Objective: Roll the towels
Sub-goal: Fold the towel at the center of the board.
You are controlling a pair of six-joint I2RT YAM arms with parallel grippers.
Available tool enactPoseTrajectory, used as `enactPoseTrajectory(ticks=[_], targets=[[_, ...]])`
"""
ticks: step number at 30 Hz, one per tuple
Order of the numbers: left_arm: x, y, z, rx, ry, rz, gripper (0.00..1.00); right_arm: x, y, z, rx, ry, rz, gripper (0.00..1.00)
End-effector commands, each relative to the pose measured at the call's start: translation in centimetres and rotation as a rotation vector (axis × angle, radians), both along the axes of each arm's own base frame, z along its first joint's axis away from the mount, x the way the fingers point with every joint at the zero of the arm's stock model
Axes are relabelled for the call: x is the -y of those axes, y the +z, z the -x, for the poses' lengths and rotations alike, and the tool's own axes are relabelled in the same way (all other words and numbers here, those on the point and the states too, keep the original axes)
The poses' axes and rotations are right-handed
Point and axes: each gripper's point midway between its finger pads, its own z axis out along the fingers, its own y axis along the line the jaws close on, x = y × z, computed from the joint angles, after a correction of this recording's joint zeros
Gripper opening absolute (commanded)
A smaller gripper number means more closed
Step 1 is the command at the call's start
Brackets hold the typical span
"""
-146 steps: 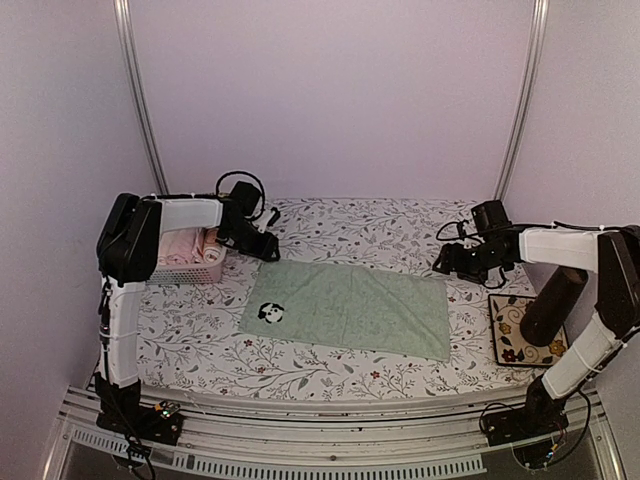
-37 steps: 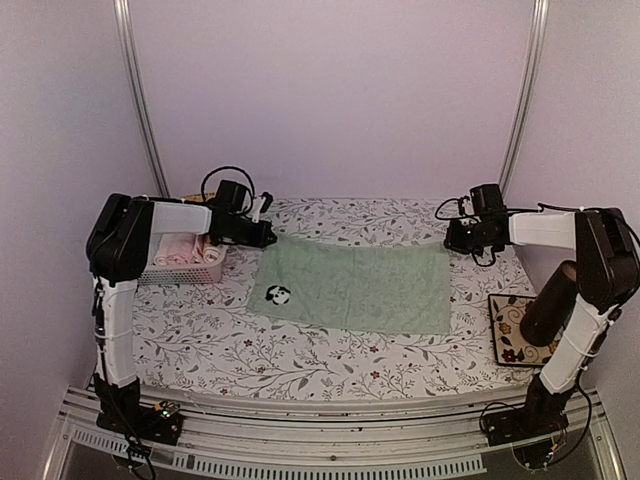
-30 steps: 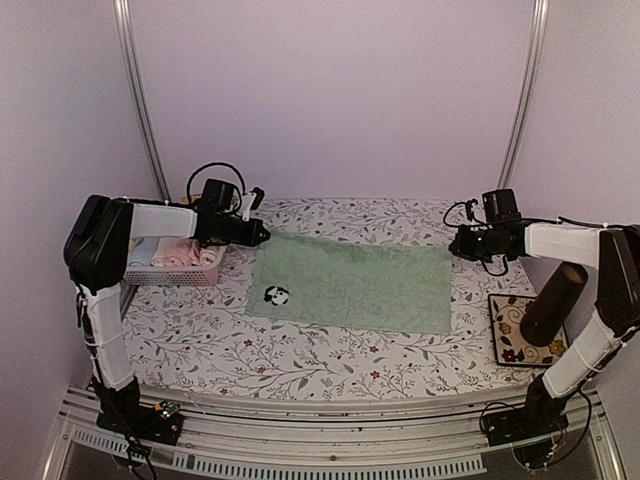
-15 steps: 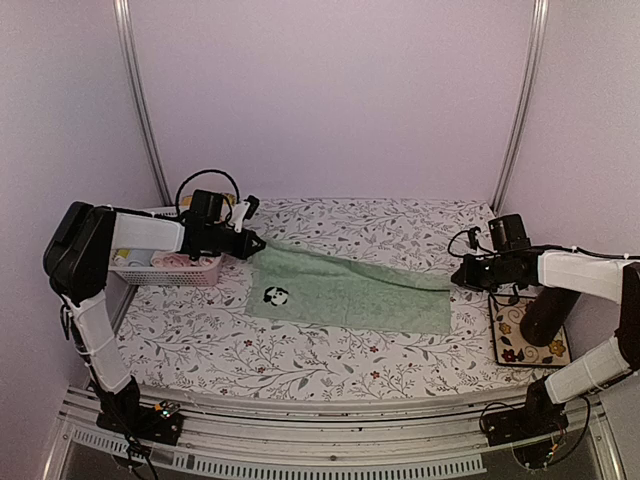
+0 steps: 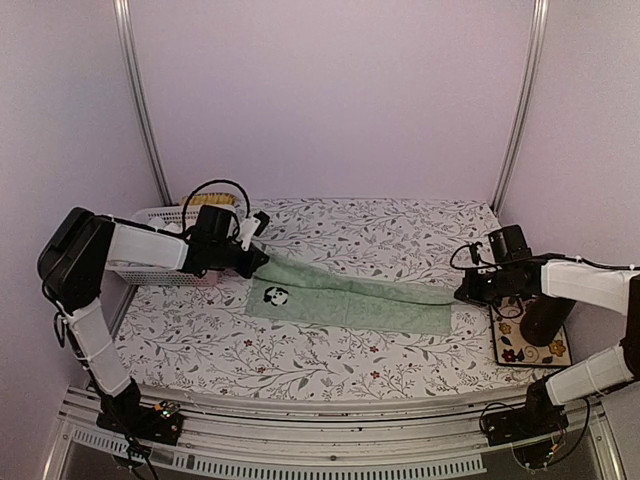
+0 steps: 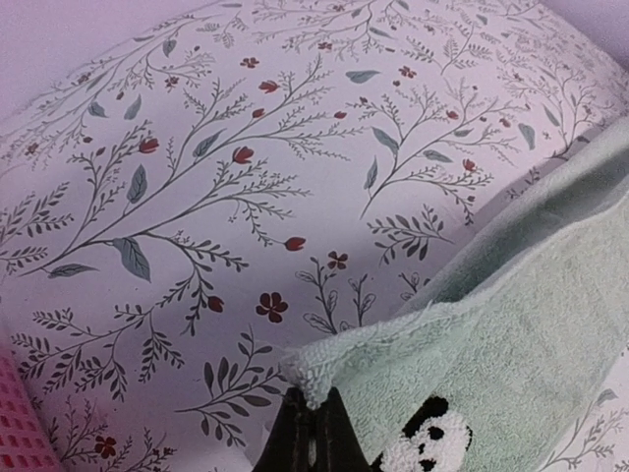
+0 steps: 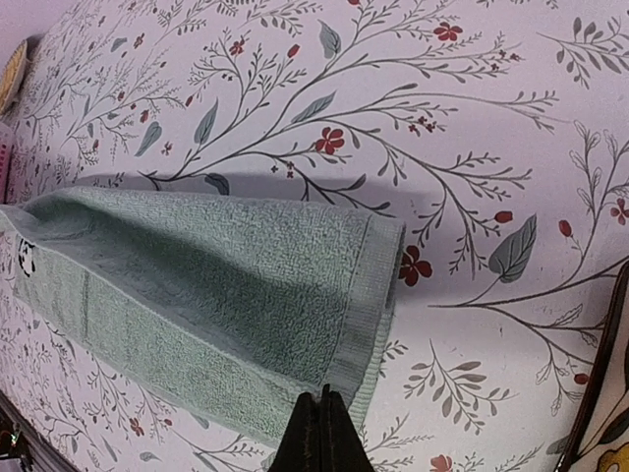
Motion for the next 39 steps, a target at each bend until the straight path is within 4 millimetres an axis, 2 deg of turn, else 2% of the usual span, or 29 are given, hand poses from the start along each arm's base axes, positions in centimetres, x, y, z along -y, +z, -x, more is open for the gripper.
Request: enactPoseTrajectory(ticks=[1, 4, 9, 14, 23, 26, 33, 39], targets=[[0.7, 2.7, 0.4, 0.151, -0.028, -0.031, 0.0, 0.0, -1.0, 2.1, -0.045, 0.001, 0.007, 0.01], [1.4, 3.3, 1.0, 0.195, -0.066, -0.044, 0.0, -0.6, -1.4, 2.9, -0.06, 0.018, 0.002, 0.01], [1.2, 3.1, 1.2, 0.199, -0.039, -0.088, 0.0, -1.7, -1.9, 4.0, -0.085, 0.047, 0.011, 0.01], [0.5, 3.0, 1.5, 0.194, -0.006, -0.11, 0.0, -1.5, -1.9, 4.5, -0.09, 0.036, 0.032, 0.01], [-0.1, 4.4, 2.8, 0.233, 0.019, -0.11, 0.0, -1.0, -2.7, 5.2, -0.12, 0.006, 0.097, 0.01], [-0.3, 4.2, 3.2, 0.237, 0.014, -0.125, 0.0, -0.7, -2.9, 5.2, -0.123, -0.01, 0.115, 0.01], [0.0, 2.2, 4.2, 0.187, -0.005, -0.185, 0.0, 0.0, -2.7, 5.1, -0.115, -0.044, 0.139, 0.02], [0.0, 2.5, 4.9, 0.179, -0.007, -0.174, 0.0, -0.4, -3.0, 5.3, -0.126, -0.029, 0.143, 0.02]])
